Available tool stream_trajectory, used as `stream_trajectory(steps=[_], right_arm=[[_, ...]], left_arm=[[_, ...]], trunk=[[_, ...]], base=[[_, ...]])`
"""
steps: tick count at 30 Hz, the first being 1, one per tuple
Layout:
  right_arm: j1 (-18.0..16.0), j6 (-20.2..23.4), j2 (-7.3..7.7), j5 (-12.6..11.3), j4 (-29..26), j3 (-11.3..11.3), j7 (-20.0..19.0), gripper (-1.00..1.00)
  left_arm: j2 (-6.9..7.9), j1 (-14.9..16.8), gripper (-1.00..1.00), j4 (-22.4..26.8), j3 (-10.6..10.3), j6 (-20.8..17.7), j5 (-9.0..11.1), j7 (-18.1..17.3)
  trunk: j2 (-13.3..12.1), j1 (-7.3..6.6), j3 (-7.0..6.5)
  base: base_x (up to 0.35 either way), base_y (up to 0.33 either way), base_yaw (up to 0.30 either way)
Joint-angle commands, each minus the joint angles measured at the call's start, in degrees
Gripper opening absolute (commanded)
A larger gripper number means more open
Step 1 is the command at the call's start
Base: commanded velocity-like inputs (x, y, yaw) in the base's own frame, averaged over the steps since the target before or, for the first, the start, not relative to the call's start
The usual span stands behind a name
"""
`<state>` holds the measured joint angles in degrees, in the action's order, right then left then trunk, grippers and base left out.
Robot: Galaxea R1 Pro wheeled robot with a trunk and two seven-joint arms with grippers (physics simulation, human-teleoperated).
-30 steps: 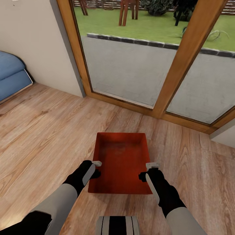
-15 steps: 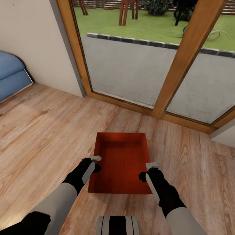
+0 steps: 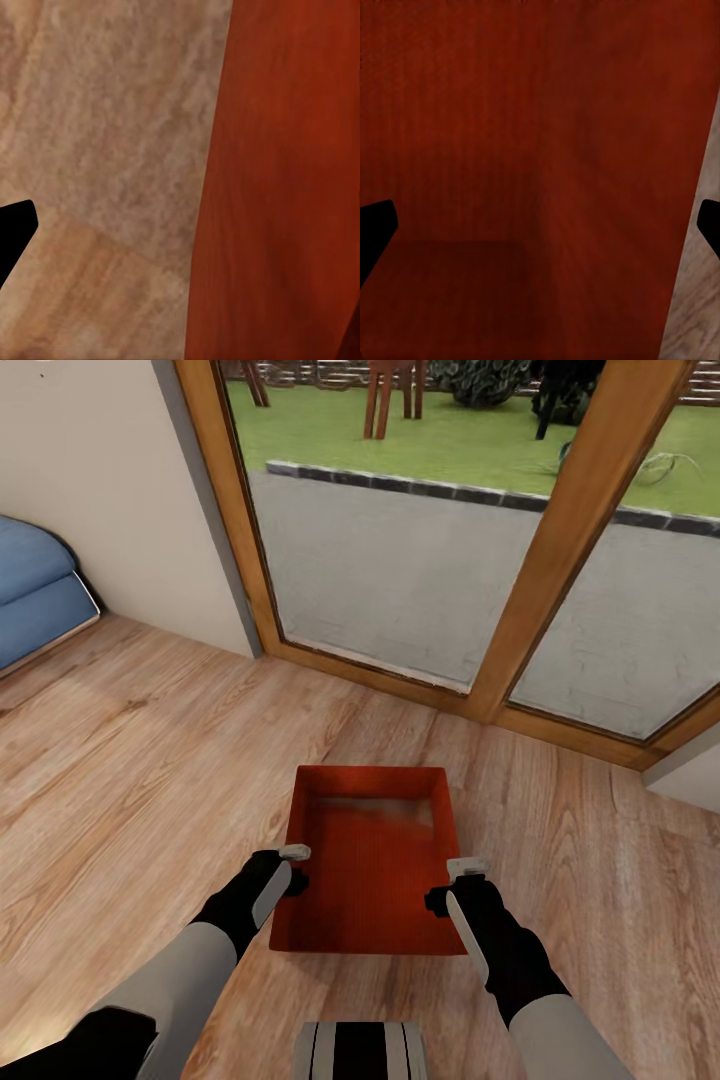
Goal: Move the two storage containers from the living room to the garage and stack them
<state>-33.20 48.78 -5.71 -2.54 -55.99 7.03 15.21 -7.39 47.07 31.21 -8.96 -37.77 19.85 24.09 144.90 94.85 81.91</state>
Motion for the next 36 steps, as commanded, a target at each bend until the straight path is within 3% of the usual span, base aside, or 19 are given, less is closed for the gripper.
stream_trajectory(steps=[1,8,9,29,36], right_arm=[[0.0,0.0,0.0,0.0,0.0,0.0,0.0,1.0],[0.0,0.0,0.0,0.0,0.0,0.0,0.0,1.0],[0.0,0.0,0.0,0.0,0.0,0.0,0.0,-1.0],[0.0,0.0,0.0,-0.1,-0.5,0.0,-0.1,-1.0],[0.0,0.0,0.0,-0.1,-0.5,0.0,-0.1,-1.0]], left_arm=[[0.01,0.0,1.0,-1.3,0.0,0.1,0.1,0.0],[-0.07,0.0,1.0,-1.4,0.0,0.0,0.1,0.0],[-0.08,0.0,-1.0,-1.3,0.0,0.0,0.1,-0.2],[-0.04,0.0,-1.0,-1.0,0.1,0.0,0.1,-0.1],[-0.14,0.0,-1.0,-1.0,0.1,0.1,0.1,-0.1]], trunk=[[0.0,0.02,0.01],[0.0,0.02,0.01],[0.0,0.02,0.01],[0.0,0.02,0.01],[-0.1,-0.16,-1.54]], base=[[0.0,0.0,0.0],[0.0,0.0,0.0],[0.0,0.0,0.0],[0.0,0.0,0.0],[0.0,0.0,0.0]])
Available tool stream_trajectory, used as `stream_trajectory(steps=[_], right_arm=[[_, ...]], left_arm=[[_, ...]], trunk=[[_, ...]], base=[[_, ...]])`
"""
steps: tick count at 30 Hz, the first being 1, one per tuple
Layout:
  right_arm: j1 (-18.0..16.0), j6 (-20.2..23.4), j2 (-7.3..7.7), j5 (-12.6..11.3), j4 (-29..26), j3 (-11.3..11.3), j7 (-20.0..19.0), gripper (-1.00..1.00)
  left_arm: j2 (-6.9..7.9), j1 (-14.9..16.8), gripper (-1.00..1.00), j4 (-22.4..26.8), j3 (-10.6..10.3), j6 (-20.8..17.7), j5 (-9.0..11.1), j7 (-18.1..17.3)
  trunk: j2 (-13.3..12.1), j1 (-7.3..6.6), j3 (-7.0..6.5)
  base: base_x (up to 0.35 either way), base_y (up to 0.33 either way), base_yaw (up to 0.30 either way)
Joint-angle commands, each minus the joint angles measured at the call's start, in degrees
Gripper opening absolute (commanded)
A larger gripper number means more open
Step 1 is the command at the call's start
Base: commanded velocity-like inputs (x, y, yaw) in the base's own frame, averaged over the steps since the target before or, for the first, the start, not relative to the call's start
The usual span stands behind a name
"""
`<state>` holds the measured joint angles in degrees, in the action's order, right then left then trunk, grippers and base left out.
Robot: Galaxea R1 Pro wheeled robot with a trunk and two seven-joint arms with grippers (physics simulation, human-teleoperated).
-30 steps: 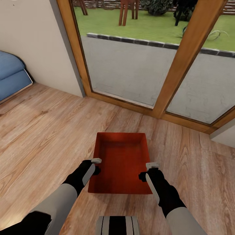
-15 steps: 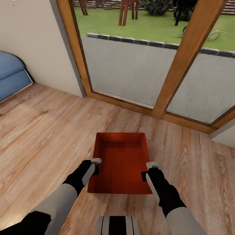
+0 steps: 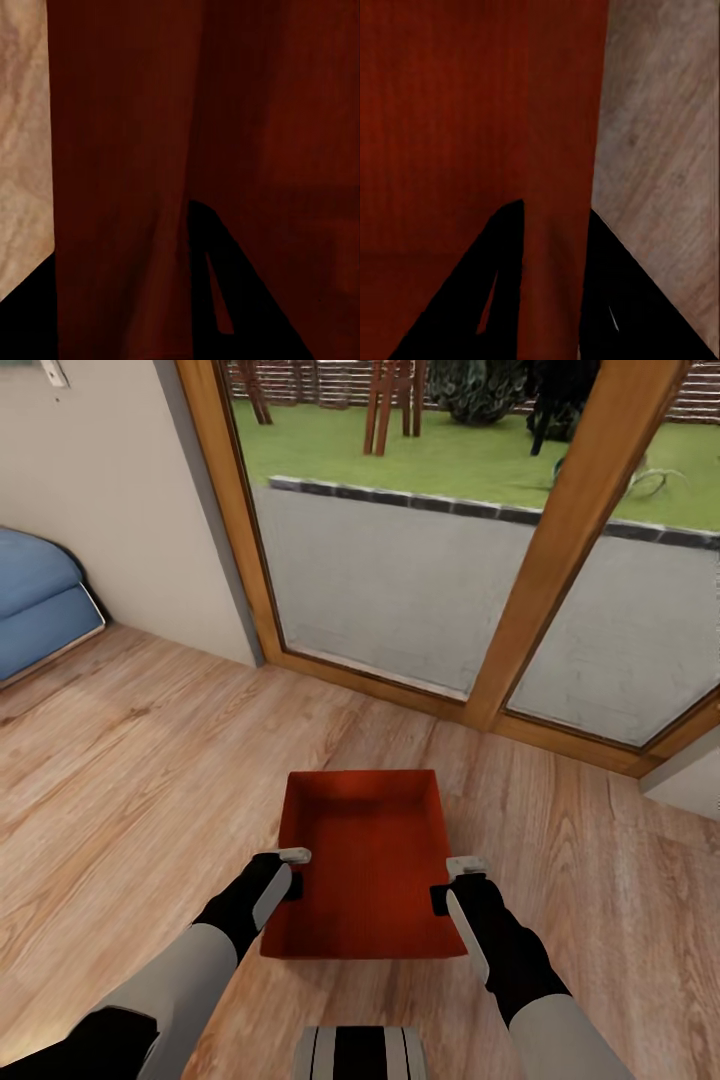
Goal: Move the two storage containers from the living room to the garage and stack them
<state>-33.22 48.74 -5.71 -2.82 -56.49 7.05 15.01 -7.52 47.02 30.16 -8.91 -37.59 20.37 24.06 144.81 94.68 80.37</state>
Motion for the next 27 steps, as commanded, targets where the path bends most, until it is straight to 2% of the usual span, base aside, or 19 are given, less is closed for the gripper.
stream_trajectory(steps=[1,27], right_arm=[[0.0,0.0,-0.01,0.2,0.0,0.0,0.1,-1.0],[0.0,-0.3,-0.23,0.2,0.0,0.0,0.0,-1.0]], left_arm=[[-0.02,0.0,-1.0,0.0,0.0,-0.1,-0.4,-0.1],[-0.05,0.0,-1.0,0.3,0.0,-0.1,-0.4,0.2]], trunk=[[0.0,-0.02,-0.23],[-0.4,-0.69,-5.99]], base=[[0.0,0.0,0.0],[0.0,0.0,0.0]])
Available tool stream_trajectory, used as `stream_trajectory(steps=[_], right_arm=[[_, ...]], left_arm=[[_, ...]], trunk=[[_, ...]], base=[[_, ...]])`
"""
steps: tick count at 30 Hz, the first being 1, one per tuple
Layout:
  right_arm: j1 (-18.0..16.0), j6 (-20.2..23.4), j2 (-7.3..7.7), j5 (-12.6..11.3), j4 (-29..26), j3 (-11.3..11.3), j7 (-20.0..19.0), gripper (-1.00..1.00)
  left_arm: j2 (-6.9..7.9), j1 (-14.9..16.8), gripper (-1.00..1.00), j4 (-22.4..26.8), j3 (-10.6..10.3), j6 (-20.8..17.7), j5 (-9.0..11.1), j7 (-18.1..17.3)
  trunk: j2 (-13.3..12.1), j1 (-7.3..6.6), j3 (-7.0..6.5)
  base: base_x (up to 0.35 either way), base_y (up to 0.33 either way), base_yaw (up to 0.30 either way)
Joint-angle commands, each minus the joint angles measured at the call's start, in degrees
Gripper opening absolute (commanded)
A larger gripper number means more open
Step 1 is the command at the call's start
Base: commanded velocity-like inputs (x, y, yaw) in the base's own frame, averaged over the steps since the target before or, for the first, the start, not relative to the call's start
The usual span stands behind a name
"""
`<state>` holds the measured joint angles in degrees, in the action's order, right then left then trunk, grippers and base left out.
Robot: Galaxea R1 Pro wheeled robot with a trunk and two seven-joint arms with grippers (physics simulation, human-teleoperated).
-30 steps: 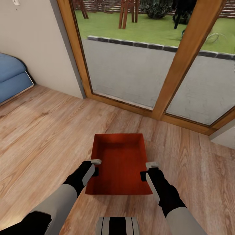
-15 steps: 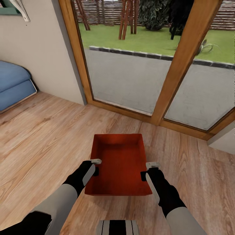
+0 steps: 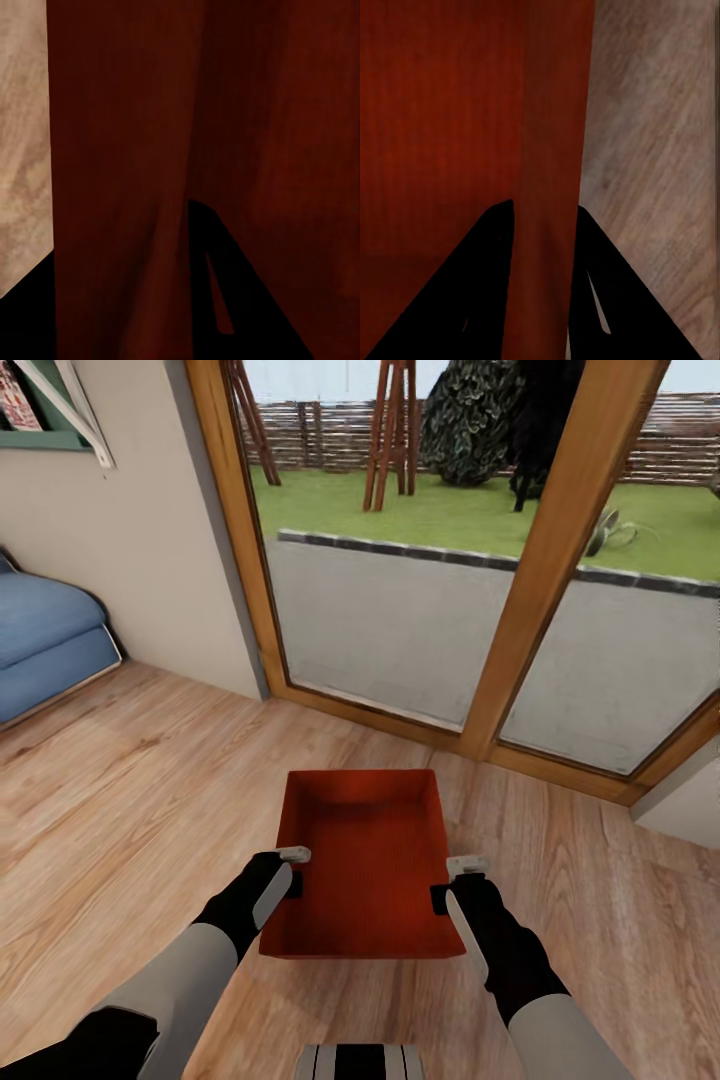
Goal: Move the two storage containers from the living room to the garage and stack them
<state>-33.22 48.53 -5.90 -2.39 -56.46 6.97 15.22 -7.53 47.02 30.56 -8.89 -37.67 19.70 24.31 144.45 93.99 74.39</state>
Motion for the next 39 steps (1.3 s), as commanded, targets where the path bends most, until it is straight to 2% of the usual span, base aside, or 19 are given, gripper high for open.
stream_trajectory(steps=[1,32,39], right_arm=[[0.0,-0.1,-0.06,-0.2,0.0,0.1,-0.2,-1.0],[0.0,-0.1,-0.17,-0.2,-0.1,0.1,0.0,-1.0],[0.0,-0.1,-0.17,-0.2,-0.2,0.1,0.0,-1.0]], left_arm=[[-0.04,0.0,-1.0,-0.1,0.0,0.0,0.2,-0.1],[0.15,0.0,-1.0,0.1,0.1,-0.1,0.2,-0.1],[0.3,0.0,-1.0,0.1,-0.5,-0.1,0.2,-0.1]], trunk=[[0.0,-0.02,-0.23],[-0.4,-0.82,-7.1],[-0.5,-1.0,-8.65]], base=[[0.0,0.0,0.0],[0.0,0.0,0.0],[0.0,0.0,0.0]])
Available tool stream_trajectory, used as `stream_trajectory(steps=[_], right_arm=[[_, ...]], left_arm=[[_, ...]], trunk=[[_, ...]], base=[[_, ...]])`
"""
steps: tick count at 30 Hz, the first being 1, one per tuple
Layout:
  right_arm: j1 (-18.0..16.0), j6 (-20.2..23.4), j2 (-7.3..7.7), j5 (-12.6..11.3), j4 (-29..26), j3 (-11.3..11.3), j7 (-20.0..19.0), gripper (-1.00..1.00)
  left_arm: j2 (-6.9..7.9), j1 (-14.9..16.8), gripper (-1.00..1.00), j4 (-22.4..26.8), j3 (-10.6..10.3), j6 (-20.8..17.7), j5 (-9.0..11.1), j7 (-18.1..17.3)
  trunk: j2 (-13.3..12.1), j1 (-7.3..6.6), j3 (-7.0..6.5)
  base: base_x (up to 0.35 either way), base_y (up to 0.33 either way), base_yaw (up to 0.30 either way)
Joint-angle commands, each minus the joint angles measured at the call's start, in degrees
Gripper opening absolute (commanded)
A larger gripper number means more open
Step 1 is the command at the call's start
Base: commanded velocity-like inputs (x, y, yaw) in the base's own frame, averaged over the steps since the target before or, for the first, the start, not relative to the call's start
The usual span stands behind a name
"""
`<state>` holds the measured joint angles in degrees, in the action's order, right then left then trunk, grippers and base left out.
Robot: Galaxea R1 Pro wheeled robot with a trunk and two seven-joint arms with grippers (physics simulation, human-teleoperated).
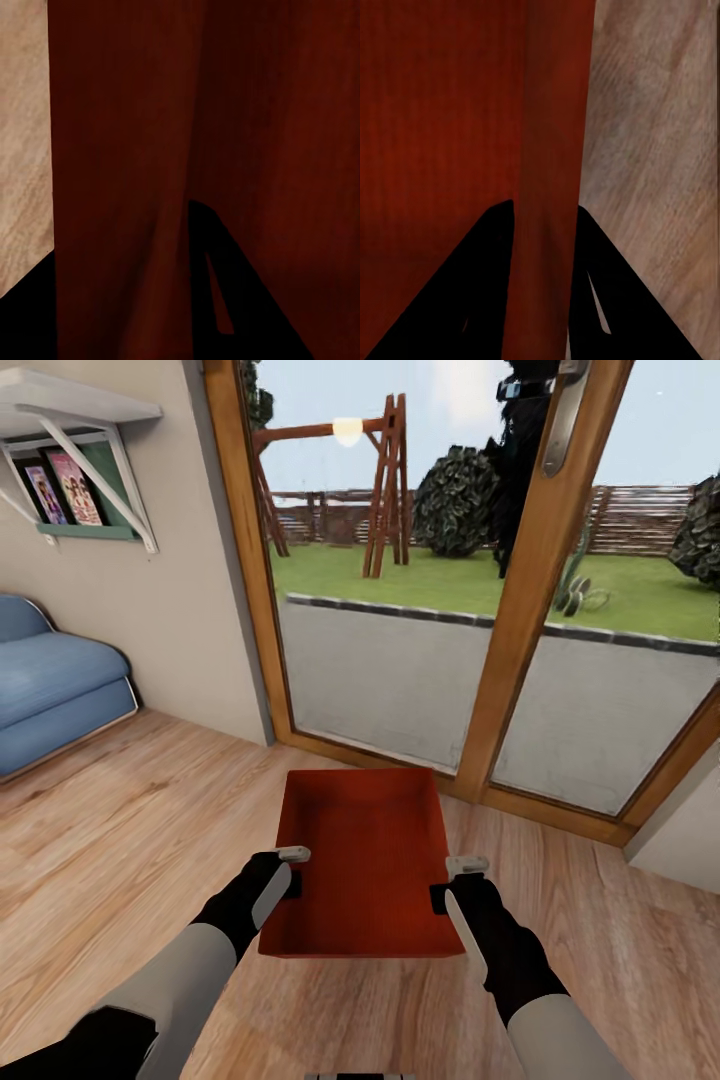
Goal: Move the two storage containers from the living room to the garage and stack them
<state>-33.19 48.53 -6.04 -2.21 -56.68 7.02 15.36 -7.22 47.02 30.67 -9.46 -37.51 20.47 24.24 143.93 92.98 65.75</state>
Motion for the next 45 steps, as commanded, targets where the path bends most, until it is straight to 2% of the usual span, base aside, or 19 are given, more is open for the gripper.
stream_trajectory(steps=[1,7,23,45], right_arm=[[0.0,-0.1,-0.03,-0.4,0.0,0.1,-0.2,-1.0],[0.0,-0.1,-0.1,-0.4,0.0,0.1,-0.2,-1.0],[0.0,-0.1,-0.16,-0.4,-0.1,0.2,-0.2,-1.0],[0.0,-0.1,-0.14,-0.4,-0.5,0.3,-0.2,-1.0]], left_arm=[[0.1,0.0,-1.0,0.0,-0.3,-0.3,-0.6,0.0],[0.82,0.0,-1.0,0.0,-1.1,-0.2,-0.6,-0.1],[0.84,0.0,-1.0,0.0,-1.2,-0.2,-0.5,-0.1],[0.73,-0.1,-1.0,0.0,-1.0,-0.2,-0.4,-0.2]], trunk=[[0.0,-0.02,-0.23],[-0.1,-0.18,-1.56],[-0.3,-0.59,-5.1],[-0.3,-0.59,-5.1]], base=[[0.0,0.0,0.0],[0.0,0.0,0.0],[0.0,0.0,0.0],[0.0,0.0,0.0]])
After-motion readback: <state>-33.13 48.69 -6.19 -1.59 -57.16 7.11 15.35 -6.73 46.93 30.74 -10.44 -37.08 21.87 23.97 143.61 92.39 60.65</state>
